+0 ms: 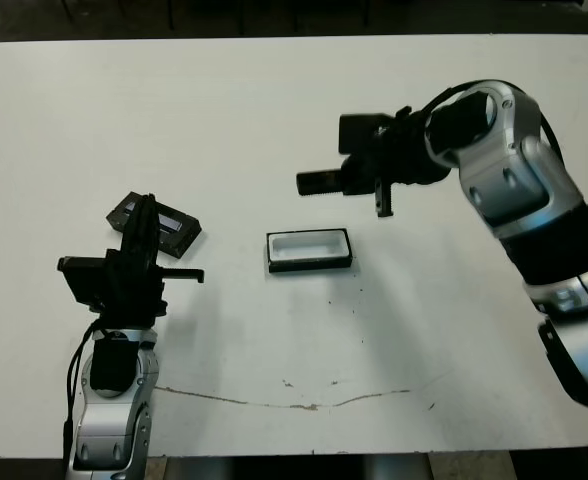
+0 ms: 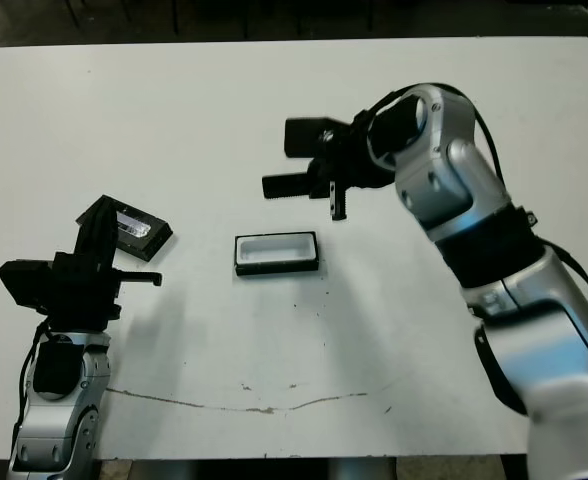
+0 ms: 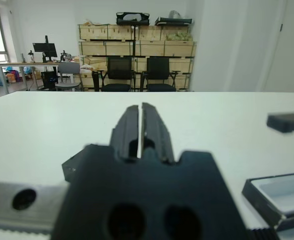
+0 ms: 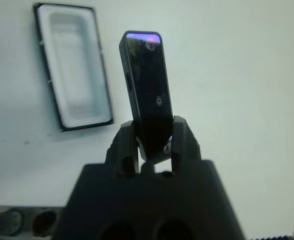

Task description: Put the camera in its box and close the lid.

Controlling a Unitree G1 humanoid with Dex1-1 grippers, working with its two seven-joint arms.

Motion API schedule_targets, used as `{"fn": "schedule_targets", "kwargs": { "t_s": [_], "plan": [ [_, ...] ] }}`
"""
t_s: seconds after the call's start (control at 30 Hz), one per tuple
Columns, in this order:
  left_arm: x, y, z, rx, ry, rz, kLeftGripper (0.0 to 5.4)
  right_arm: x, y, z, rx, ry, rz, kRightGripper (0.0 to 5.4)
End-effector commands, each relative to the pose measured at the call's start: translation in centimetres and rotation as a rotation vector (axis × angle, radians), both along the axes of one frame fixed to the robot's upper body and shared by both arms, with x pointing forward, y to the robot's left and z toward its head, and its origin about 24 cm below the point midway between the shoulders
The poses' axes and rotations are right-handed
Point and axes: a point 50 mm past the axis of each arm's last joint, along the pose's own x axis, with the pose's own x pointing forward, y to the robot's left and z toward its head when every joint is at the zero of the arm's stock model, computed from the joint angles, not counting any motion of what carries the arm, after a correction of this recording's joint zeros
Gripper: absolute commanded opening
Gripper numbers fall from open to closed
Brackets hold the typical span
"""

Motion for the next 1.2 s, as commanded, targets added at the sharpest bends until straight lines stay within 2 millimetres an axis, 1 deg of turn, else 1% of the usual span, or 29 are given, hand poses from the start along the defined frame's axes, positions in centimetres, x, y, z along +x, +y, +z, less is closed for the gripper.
{"fn": "schedule_targets", "kwargs": {
  "t_s": [0.03,0.23,0.47,0.8,1.0,1.2],
  "plan": [
    [-0.2,0.1,-0.4,0.002,0.032,0.006,0.0,-1.1,0.0,-1.3,-0.078,0.034,0.013,0.33],
    [0.0,-0.3,-0.1,-0.016,0.042,-0.007,0.0,-2.7,1.3,-1.4,-0.134,0.027,0.073,0.33],
    [0.0,-0.6,-0.2,-0.019,0.04,-0.016,0.0,-3.1,1.8,-1.9,-0.16,0.035,0.084,0.33],
    [-0.3,-0.7,-0.2,-0.011,0.043,-0.018,0.0,-3.2,2.5,-2.0,-0.175,0.029,0.092,0.33],
    [-0.3,-0.8,-0.3,-0.009,0.04,-0.022,0.0,-2.7,2.5,-1.8,-0.171,0.027,0.046,0.33],
    [-0.2,-0.8,-0.4,-0.011,0.041,-0.021,0.0,-2.4,2.5,-1.6,-0.174,0.02,0.044,0.33]
  ]
}}
